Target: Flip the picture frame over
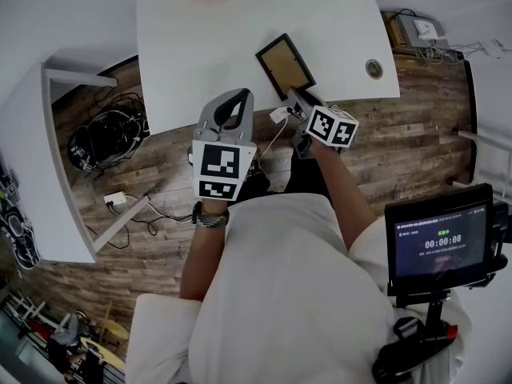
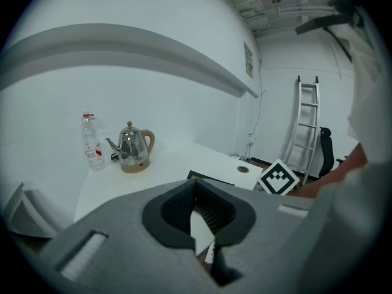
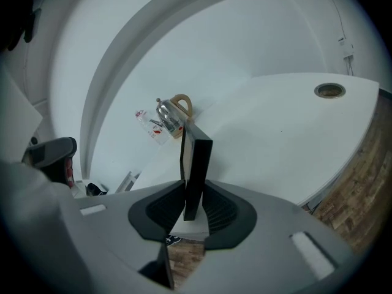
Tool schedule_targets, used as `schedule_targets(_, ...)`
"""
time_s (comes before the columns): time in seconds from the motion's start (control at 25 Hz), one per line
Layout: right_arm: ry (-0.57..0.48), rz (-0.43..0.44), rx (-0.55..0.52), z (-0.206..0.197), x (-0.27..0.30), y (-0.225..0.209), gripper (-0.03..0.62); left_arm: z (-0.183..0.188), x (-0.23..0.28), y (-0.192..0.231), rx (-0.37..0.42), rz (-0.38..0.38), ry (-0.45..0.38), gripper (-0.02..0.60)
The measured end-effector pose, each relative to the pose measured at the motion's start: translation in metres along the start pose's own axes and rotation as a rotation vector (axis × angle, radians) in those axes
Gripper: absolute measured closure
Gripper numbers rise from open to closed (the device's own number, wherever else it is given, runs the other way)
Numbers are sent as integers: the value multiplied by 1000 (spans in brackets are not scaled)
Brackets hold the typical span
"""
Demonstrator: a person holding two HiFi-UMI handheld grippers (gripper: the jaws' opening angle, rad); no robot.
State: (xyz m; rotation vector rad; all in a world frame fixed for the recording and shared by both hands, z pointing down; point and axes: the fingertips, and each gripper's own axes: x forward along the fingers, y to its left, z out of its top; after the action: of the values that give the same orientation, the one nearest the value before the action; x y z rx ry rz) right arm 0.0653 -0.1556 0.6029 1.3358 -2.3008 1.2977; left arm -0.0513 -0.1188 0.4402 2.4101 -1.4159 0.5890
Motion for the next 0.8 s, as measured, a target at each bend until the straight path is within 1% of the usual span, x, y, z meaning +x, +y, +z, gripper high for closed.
schedule_targets(0.08,13,-21,-29,-1,0,-2,492,-1,-1,1,-3,3,1,577)
schedule_targets(0.2,34,-46,-76,-3,0,-4,440,-2,-2,1,-4,6,4,578)
schedule_targets(0.32,48,-58,-88,-6,-1,-6,408,-3,-2,1,-3,6,7,578)
schedule_targets(0.4,61,-67,-91,-9,-1,-7,396,-4,-2,0,-4,5,7,578)
schedule_targets(0.52,87,-81,-86,-13,-3,-10,345,-4,-1,0,-4,2,8,578)
schedule_targets(0.68,98,-77,-64,-13,-5,-11,327,-5,1,0,-4,-1,11,578)
schedule_targets(0.8,124,-67,-40,-15,-8,-11,301,-6,1,-2,-1,-5,13,578)
